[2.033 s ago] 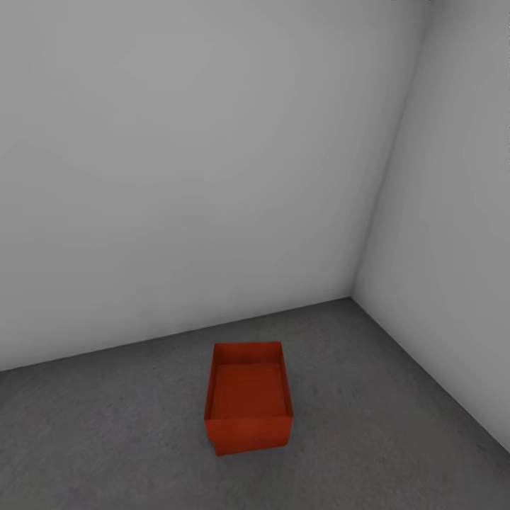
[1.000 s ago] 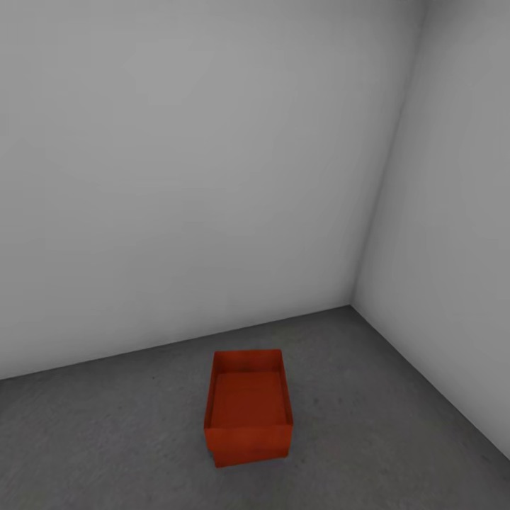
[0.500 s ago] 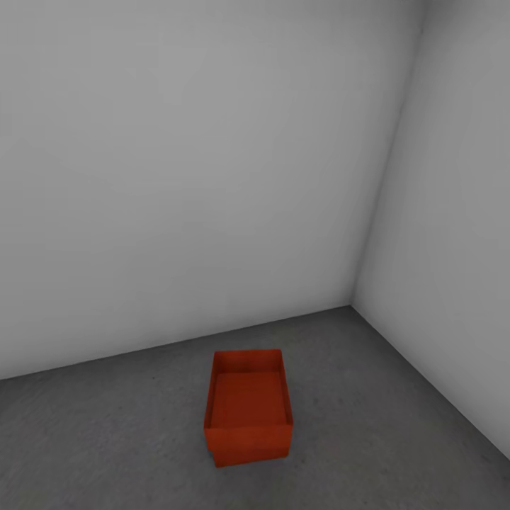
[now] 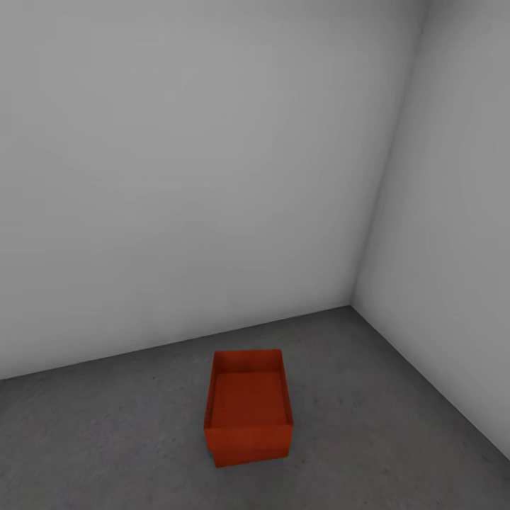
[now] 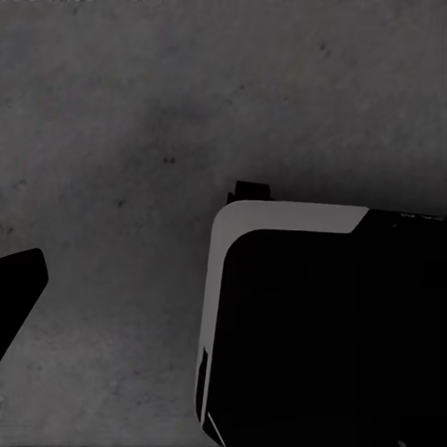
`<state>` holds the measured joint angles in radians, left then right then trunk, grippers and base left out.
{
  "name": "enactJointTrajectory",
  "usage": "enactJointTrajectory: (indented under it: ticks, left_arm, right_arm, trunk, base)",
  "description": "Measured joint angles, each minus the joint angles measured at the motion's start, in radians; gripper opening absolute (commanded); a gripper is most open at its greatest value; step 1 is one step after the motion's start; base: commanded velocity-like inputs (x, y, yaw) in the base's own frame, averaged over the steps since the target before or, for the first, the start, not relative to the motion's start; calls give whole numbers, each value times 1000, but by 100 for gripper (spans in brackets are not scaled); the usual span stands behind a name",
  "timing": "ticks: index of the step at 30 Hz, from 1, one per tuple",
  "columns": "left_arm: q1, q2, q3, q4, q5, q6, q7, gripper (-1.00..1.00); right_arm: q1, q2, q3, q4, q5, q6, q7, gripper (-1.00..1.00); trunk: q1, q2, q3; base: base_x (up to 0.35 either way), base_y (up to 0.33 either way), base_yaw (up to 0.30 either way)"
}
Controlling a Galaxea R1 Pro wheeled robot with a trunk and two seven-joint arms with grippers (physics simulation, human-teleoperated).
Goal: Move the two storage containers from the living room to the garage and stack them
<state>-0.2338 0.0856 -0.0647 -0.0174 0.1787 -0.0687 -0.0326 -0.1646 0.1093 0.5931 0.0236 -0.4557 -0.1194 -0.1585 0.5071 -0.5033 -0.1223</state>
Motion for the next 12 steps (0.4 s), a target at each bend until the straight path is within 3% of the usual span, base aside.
enactJointTrajectory:
  ticks: [12]
  left_arm:
    - [0,0,0,1,3,0,0,100]
  right_arm:
    - [0,-1,0,0,2,0,0,100]
  trunk:
    - [0,0,0]
  base:
    - [0,0,0]
